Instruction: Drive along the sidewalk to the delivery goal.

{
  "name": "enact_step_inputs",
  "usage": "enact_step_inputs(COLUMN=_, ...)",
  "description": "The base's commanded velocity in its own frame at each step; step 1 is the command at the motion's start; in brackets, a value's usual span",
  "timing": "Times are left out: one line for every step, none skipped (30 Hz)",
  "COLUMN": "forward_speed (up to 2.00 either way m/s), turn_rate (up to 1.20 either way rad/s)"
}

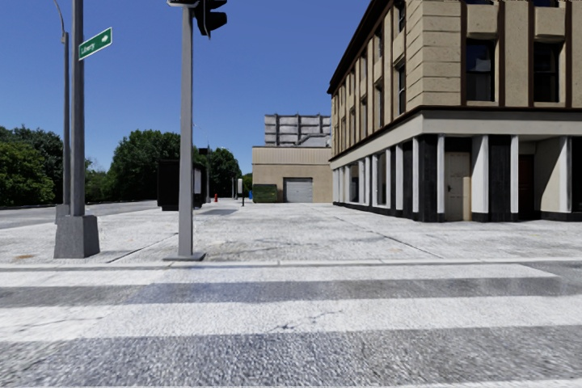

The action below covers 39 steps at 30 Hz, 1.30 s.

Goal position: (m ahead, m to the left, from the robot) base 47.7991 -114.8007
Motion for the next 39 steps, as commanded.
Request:
enact_step_inputs(forward_speed=2.0, turn_rate=0.0)
enact_step_inputs(forward_speed=2.0, turn_rate=0.0)
enact_step_inputs(forward_speed=2.0, turn_rate=0.0)
enact_step_inputs(forward_speed=2.0, turn_rate=0.0)
enact_step_inputs(forward_speed=2.0, turn_rate=0.0)
enact_step_inputs(forward_speed=2.0, turn_rate=0.0)
enact_step_inputs(forward_speed=2.0, turn_rate=0.0)
enact_step_inputs(forward_speed=2.0, turn_rate=0.0)
enact_step_inputs(forward_speed=2.0, turn_rate=0.0)
enact_step_inputs(forward_speed=2.0, turn_rate=0.0)
enact_step_inputs(forward_speed=2.0, turn_rate=0.0)
enact_step_inputs(forward_speed=2.0, turn_rate=0.0)
enact_step_inputs(forward_speed=2.0, turn_rate=0.0)
enact_step_inputs(forward_speed=2.0, turn_rate=0.0)
enact_step_inputs(forward_speed=2.0, turn_rate=0.0)
enact_step_inputs(forward_speed=2.0, turn_rate=0.0)
enact_step_inputs(forward_speed=2.0, turn_rate=0.0)
enact_step_inputs(forward_speed=2.0, turn_rate=0.0)
enact_step_inputs(forward_speed=2.0, turn_rate=0.0)
enact_step_inputs(forward_speed=2.0, turn_rate=0.0)
enact_step_inputs(forward_speed=2.0, turn_rate=0.0)
enact_step_inputs(forward_speed=2.0, turn_rate=0.0)
enact_step_inputs(forward_speed=2.0, turn_rate=0.0)
enact_step_inputs(forward_speed=2.0, turn_rate=0.0)
enact_step_inputs(forward_speed=2.0, turn_rate=0.0)
enact_step_inputs(forward_speed=2.0, turn_rate=0.0)
enact_step_inputs(forward_speed=2.0, turn_rate=0.0)
enact_step_inputs(forward_speed=2.0, turn_rate=0.0)
enact_step_inputs(forward_speed=2.0, turn_rate=0.0)
enact_step_inputs(forward_speed=2.0, turn_rate=0.0)
enact_step_inputs(forward_speed=2.0, turn_rate=0.0)
enact_step_inputs(forward_speed=2.0, turn_rate=0.0)
enact_step_inputs(forward_speed=2.0, turn_rate=0.0)
enact_step_inputs(forward_speed=2.0, turn_rate=0.0)
enact_step_inputs(forward_speed=2.0, turn_rate=0.0)
enact_step_inputs(forward_speed=2.0, turn_rate=0.0)
enact_step_inputs(forward_speed=2.0, turn_rate=0.0)
enact_step_inputs(forward_speed=2.0, turn_rate=0.0)
enact_step_inputs(forward_speed=2.0, turn_rate=0.0)
